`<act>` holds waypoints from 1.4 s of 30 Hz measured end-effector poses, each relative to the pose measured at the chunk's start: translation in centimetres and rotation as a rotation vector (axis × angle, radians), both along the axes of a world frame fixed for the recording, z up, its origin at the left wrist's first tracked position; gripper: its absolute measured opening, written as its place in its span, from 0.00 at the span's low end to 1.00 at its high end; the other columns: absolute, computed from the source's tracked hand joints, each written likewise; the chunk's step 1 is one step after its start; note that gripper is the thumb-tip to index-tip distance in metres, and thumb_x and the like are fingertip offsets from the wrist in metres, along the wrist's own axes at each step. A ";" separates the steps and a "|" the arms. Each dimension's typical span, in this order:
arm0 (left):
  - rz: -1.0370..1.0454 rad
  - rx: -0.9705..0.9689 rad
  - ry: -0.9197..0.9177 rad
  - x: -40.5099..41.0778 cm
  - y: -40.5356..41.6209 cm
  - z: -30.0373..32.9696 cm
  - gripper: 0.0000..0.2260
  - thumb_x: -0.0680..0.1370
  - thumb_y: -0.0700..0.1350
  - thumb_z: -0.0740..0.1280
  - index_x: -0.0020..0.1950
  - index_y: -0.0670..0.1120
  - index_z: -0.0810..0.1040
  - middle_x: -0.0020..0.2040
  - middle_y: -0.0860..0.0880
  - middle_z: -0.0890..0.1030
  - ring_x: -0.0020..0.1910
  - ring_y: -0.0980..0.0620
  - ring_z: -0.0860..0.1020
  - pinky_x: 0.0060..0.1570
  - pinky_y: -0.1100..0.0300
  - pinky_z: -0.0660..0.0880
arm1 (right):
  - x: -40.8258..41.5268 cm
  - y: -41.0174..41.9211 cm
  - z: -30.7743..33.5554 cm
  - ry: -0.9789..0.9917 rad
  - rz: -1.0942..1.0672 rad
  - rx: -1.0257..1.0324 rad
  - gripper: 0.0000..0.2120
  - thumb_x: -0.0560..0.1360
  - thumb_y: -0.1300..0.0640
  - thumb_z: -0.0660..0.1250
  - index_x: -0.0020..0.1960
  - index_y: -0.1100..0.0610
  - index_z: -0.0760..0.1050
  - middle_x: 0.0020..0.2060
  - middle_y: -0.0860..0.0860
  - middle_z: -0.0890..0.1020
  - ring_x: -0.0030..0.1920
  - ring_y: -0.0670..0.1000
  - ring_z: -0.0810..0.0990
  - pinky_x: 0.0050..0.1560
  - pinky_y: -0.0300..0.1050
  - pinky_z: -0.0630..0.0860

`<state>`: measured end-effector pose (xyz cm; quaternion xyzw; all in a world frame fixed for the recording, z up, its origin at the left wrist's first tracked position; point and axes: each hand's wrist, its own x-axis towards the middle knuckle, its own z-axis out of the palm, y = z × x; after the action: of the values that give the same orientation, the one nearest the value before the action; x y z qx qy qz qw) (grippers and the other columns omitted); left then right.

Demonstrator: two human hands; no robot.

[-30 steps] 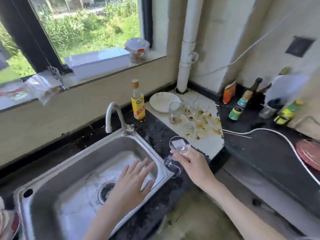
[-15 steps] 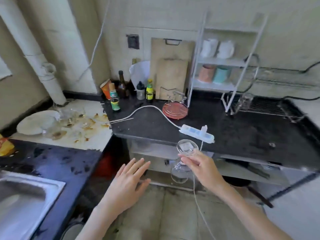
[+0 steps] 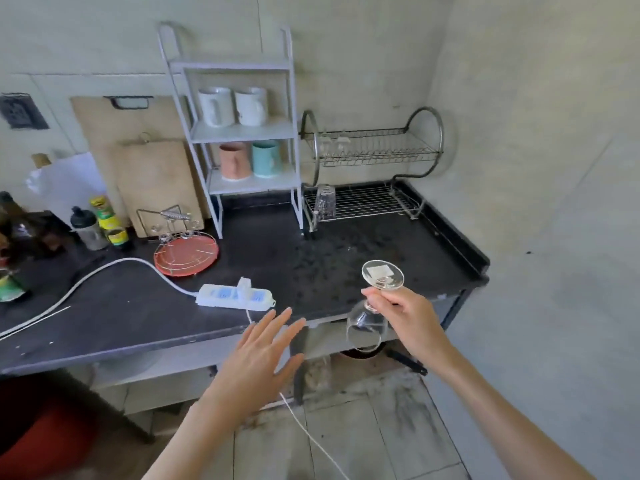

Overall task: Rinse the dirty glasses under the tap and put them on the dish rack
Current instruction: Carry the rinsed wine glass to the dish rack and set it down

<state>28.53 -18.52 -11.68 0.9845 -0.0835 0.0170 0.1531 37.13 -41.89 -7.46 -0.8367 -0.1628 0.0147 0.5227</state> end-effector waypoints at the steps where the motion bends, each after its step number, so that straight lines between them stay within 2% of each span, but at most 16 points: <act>1: -0.011 0.008 -0.027 1.7 -0.6 0.1 0.37 0.71 0.71 0.33 0.74 0.57 0.56 0.74 0.56 0.53 0.74 0.53 0.51 0.70 0.54 0.47 | 1.5 -0.6 0.2 -0.013 -0.011 -0.009 0.08 0.77 0.59 0.65 0.51 0.56 0.82 0.47 0.41 0.81 0.48 0.30 0.77 0.47 0.24 0.70; 4: -0.047 0.064 -0.048 7.3 -1.8 0.6 0.26 0.77 0.62 0.49 0.70 0.52 0.66 0.70 0.50 0.69 0.69 0.45 0.68 0.63 0.44 0.68 | 6.6 -2.0 0.7 -0.047 -0.047 -0.009 0.08 0.77 0.59 0.65 0.52 0.55 0.82 0.46 0.43 0.82 0.47 0.32 0.78 0.47 0.24 0.70; 6: -0.063 0.083 -0.069 11.5 -2.5 0.6 0.24 0.76 0.59 0.53 0.68 0.50 0.70 0.67 0.48 0.74 0.65 0.43 0.72 0.58 0.43 0.71 | 10.2 -2.5 1.0 -0.054 -0.066 -0.009 0.08 0.76 0.58 0.66 0.51 0.55 0.82 0.45 0.44 0.83 0.46 0.35 0.79 0.46 0.25 0.71; 8: -0.073 0.088 -0.055 15.6 -3.0 1.1 0.27 0.77 0.63 0.48 0.69 0.51 0.69 0.69 0.49 0.72 0.68 0.44 0.69 0.62 0.45 0.67 | 13.9 -2.8 1.3 -0.065 -0.077 -0.017 0.07 0.76 0.57 0.66 0.50 0.55 0.83 0.45 0.46 0.83 0.46 0.38 0.80 0.47 0.28 0.73; 10: -0.084 0.057 -0.081 19.9 -3.1 1.4 0.35 0.74 0.69 0.37 0.73 0.53 0.63 0.74 0.52 0.63 0.74 0.48 0.59 0.69 0.51 0.54 | 17.8 -2.9 2.0 -0.071 -0.081 -0.033 0.08 0.76 0.57 0.66 0.51 0.55 0.83 0.47 0.46 0.83 0.48 0.40 0.80 0.50 0.31 0.74; 12: -0.078 0.032 -0.115 24.0 -3.1 1.8 0.40 0.70 0.70 0.31 0.74 0.54 0.58 0.75 0.53 0.58 0.75 0.50 0.53 0.69 0.56 0.46 | 21.6 -3.1 2.7 -0.080 -0.078 -0.062 0.08 0.76 0.56 0.66 0.51 0.56 0.83 0.47 0.47 0.83 0.48 0.41 0.80 0.51 0.33 0.73; 18: -0.082 0.102 -0.126 34.2 -3.8 4.4 0.38 0.70 0.69 0.33 0.76 0.54 0.53 0.77 0.53 0.52 0.76 0.51 0.47 0.68 0.60 0.39 | 32.4 -3.2 5.3 -0.151 -0.061 -0.122 0.10 0.77 0.56 0.65 0.50 0.60 0.83 0.46 0.50 0.83 0.47 0.44 0.80 0.49 0.31 0.71; 23: -0.014 0.168 -0.114 41.2 -3.0 5.3 0.35 0.70 0.64 0.35 0.76 0.54 0.47 0.77 0.53 0.48 0.76 0.52 0.44 0.70 0.58 0.39 | 41.4 -1.8 6.8 -0.226 -0.047 -0.110 0.10 0.77 0.58 0.64 0.55 0.57 0.81 0.46 0.44 0.81 0.45 0.31 0.75 0.48 0.20 0.66; 25: 0.015 0.169 -0.126 43.7 -2.9 5.4 0.32 0.73 0.63 0.38 0.76 0.54 0.47 0.77 0.52 0.48 0.75 0.51 0.43 0.70 0.58 0.38 | 45.1 -0.7 7.2 -0.272 -0.031 -0.126 0.11 0.77 0.56 0.64 0.55 0.57 0.81 0.47 0.47 0.83 0.45 0.37 0.78 0.49 0.25 0.70; 28: 0.055 0.137 -0.132 46.8 -3.1 5.4 0.26 0.80 0.59 0.47 0.76 0.55 0.46 0.75 0.56 0.45 0.74 0.56 0.40 0.69 0.61 0.35 | 50.9 0.7 7.1 -0.276 -0.024 -0.163 0.13 0.78 0.52 0.63 0.52 0.59 0.81 0.48 0.59 0.84 0.40 0.52 0.82 0.50 0.48 0.78; 30: 0.102 0.110 -0.130 48.6 -3.2 5.4 0.25 0.81 0.55 0.52 0.76 0.55 0.46 0.73 0.58 0.44 0.74 0.56 0.41 0.69 0.61 0.36 | 54.5 1.5 6.9 -0.273 -0.026 -0.181 0.14 0.79 0.51 0.62 0.52 0.58 0.81 0.45 0.62 0.83 0.34 0.53 0.80 0.48 0.57 0.78; 33: 0.158 0.127 -0.124 50.7 -3.4 4.8 0.24 0.81 0.54 0.54 0.76 0.54 0.51 0.75 0.54 0.49 0.75 0.52 0.47 0.71 0.57 0.41 | 59.1 2.7 6.1 -0.276 0.000 -0.178 0.12 0.79 0.52 0.62 0.54 0.56 0.81 0.46 0.56 0.84 0.41 0.50 0.81 0.51 0.46 0.77; 36: 0.193 0.282 -0.096 51.5 -3.9 4.1 0.24 0.77 0.55 0.52 0.72 0.51 0.62 0.71 0.47 0.67 0.70 0.46 0.65 0.67 0.49 0.59 | 62.3 4.1 5.0 -0.260 0.074 -0.245 0.12 0.79 0.52 0.62 0.53 0.57 0.81 0.47 0.53 0.84 0.44 0.49 0.81 0.49 0.38 0.73; 38: 0.212 0.327 -0.085 51.6 -4.1 3.2 0.24 0.75 0.55 0.54 0.71 0.51 0.63 0.69 0.46 0.70 0.68 0.45 0.68 0.64 0.46 0.62 | 63.8 5.0 4.1 -0.244 0.107 -0.284 0.12 0.79 0.52 0.62 0.48 0.56 0.81 0.42 0.53 0.85 0.38 0.49 0.81 0.50 0.41 0.75; 40: 0.211 0.347 -0.121 51.7 -4.2 2.7 0.26 0.75 0.54 0.62 0.71 0.51 0.63 0.70 0.46 0.70 0.69 0.44 0.68 0.64 0.44 0.62 | 64.8 5.6 3.3 -0.238 0.124 -0.320 0.12 0.79 0.52 0.62 0.46 0.56 0.82 0.40 0.53 0.85 0.34 0.48 0.80 0.43 0.34 0.72; 42: 0.221 0.362 -0.141 51.8 -4.2 2.3 0.31 0.72 0.53 0.70 0.71 0.50 0.64 0.70 0.45 0.69 0.69 0.44 0.68 0.64 0.44 0.63 | 65.5 5.9 2.7 -0.236 0.148 -0.346 0.13 0.79 0.52 0.61 0.47 0.57 0.82 0.38 0.53 0.85 0.25 0.41 0.75 0.39 0.32 0.69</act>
<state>80.31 -22.71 -9.37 0.9955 0.0127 0.0874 -0.0349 102.61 -35.98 -4.74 -0.8956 -0.2790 -0.0172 0.3460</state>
